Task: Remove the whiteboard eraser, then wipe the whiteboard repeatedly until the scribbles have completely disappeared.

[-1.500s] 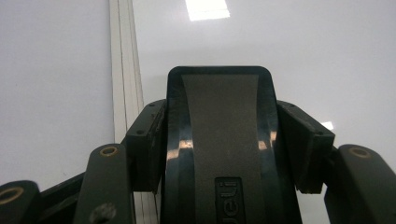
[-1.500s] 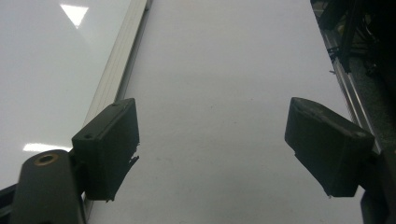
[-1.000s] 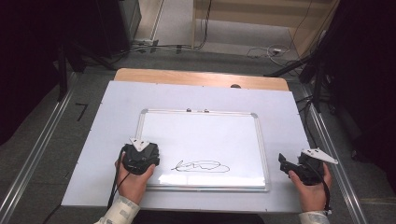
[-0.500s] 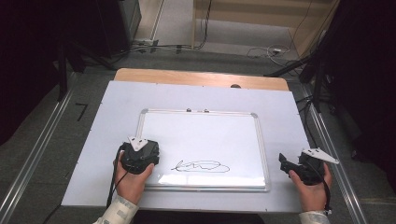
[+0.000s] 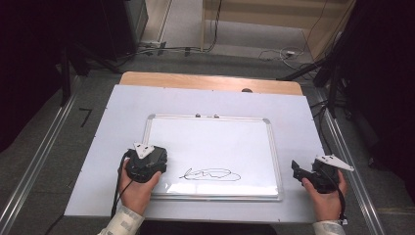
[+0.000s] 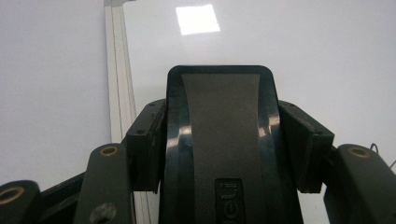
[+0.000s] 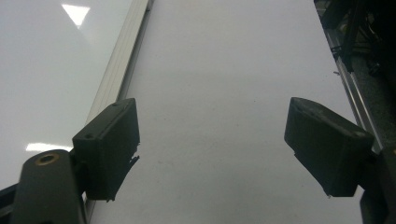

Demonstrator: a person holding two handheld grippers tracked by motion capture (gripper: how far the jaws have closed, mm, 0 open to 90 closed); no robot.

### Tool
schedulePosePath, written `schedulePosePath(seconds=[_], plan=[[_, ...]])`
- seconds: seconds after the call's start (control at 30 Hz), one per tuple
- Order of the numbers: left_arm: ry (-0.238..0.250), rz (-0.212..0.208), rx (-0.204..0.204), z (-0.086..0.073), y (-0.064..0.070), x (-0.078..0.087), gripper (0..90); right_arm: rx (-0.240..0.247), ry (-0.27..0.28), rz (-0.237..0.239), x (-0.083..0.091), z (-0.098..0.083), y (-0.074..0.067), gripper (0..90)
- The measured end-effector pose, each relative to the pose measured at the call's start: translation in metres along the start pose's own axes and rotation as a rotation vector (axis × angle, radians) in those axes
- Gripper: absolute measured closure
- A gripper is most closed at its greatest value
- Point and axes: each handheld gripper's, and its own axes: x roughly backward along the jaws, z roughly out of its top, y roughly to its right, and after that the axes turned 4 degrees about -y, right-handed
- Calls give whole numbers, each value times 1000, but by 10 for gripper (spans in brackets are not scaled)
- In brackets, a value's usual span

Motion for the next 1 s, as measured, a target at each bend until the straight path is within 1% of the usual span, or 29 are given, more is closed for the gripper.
schedulePosePath(seconds=[0.5,0.6,0.77,1.0], plan=[[2,-21,-10,1,3,1,407,-6,3,-1,2,0,1,165],[2,-35,-13,2,4,0,407,1,4,-3,1,0,1,165],[2,-51,-25,3,7,-1,407,-2,6,-3,2,-1,1,165],[-4,-74,-31,5,10,-5,407,1,6,-4,2,-1,1,165]])
